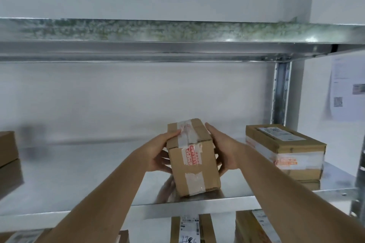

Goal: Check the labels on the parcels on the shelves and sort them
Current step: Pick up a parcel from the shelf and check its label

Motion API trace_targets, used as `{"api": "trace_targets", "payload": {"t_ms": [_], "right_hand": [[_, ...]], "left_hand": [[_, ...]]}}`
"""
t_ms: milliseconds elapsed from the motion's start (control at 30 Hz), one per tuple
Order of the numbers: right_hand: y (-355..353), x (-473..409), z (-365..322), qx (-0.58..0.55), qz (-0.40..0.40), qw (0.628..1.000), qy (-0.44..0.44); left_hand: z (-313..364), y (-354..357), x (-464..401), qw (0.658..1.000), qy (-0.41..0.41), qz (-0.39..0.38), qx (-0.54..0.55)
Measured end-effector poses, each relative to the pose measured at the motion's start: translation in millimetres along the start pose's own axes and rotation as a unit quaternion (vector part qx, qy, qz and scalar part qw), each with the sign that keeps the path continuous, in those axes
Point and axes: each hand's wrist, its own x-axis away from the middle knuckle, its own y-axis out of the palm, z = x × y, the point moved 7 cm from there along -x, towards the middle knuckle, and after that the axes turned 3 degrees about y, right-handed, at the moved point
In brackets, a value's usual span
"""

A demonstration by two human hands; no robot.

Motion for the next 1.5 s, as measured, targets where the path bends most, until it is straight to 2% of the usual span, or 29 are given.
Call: {"api": "trace_targets", "payload": {"t_ms": [100, 233, 267, 400, 567, 667, 800, 1133, 1500], "right_hand": [[-4, 2, 12, -0.052, 0.026, 0.998, -0.006], [-9, 8, 10, -0.037, 0.036, 0.998, -0.028], [-13, 8, 6, -0.024, 0.05, 0.998, -0.035], [-22, 15, -10, 0.06, 0.114, 0.99, -0.063], [-19, 18, -10, 0.093, 0.125, 0.986, -0.05], [-16, 18, -9, 0.084, 0.114, 0.989, -0.027], [-12, 17, -11, 0.09, 0.087, 0.992, -0.003], [-10, -5, 3, 0.033, 0.019, 0.998, 0.051], [-9, -1, -1, 0.046, 0.019, 0.998, 0.045]], "left_hand": [[-12, 0, 3, 0.996, 0.016, 0.003, 0.083], [-13, 0, 7, 0.986, 0.048, 0.024, 0.156], [-13, -4, 8, 0.986, 0.052, 0.045, 0.151], [-13, -13, 11, 0.996, 0.026, 0.09, 0.012], [-17, -11, 2, 0.995, -0.046, 0.065, -0.057], [-7, 3, 3, 0.996, -0.051, 0.017, -0.077], [0, 10, -4, 0.993, -0.053, -0.003, -0.109], [-5, 12, -16, 0.993, -0.069, -0.03, -0.089], [-6, 12, -20, 0.995, -0.067, -0.029, -0.074]]}}
